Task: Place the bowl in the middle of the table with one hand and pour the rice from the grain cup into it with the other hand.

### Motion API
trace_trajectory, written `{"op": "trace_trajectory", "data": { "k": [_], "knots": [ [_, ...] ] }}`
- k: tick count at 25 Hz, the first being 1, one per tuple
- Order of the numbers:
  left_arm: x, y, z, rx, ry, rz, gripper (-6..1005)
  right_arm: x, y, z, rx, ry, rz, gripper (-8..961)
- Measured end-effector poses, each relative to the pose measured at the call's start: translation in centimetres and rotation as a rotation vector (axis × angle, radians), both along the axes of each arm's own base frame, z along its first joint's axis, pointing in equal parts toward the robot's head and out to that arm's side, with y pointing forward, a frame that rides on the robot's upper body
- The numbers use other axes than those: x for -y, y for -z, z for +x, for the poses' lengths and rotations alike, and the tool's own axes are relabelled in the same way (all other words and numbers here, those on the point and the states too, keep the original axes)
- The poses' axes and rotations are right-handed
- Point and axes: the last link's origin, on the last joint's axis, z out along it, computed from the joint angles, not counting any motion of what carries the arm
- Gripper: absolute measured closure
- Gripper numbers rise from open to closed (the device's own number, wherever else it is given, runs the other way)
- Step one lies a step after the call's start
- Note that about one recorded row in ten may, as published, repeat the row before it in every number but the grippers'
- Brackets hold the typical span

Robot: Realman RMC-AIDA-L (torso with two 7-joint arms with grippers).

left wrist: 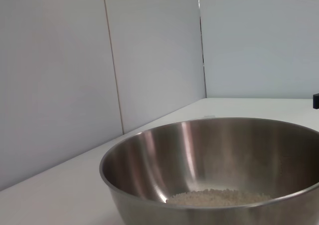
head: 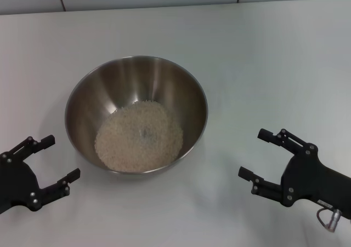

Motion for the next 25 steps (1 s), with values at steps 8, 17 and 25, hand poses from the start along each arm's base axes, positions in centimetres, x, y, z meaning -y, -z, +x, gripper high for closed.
{"op": "trace_trajectory", "data": {
  "k": [8, 17, 25],
  "knots": [
    [0.2, 0.1, 0.0, 0.002, -0.002, -0.002, 153, -1.1, 0.7, 0.0, 0.03, 0.024, -0.031, 126],
    [0.2, 0.1, 0.0, 0.0, -0.001, -0.006, 153, -1.3, 0.9, 0.0, 0.037, 0.031, -0.034, 127],
    [0.2, 0.1, 0.0, 0.0, 0.001, -0.008, 152, -1.7, 1.1, -0.2, 0.037, 0.027, -0.037, 128]
  ]
}}
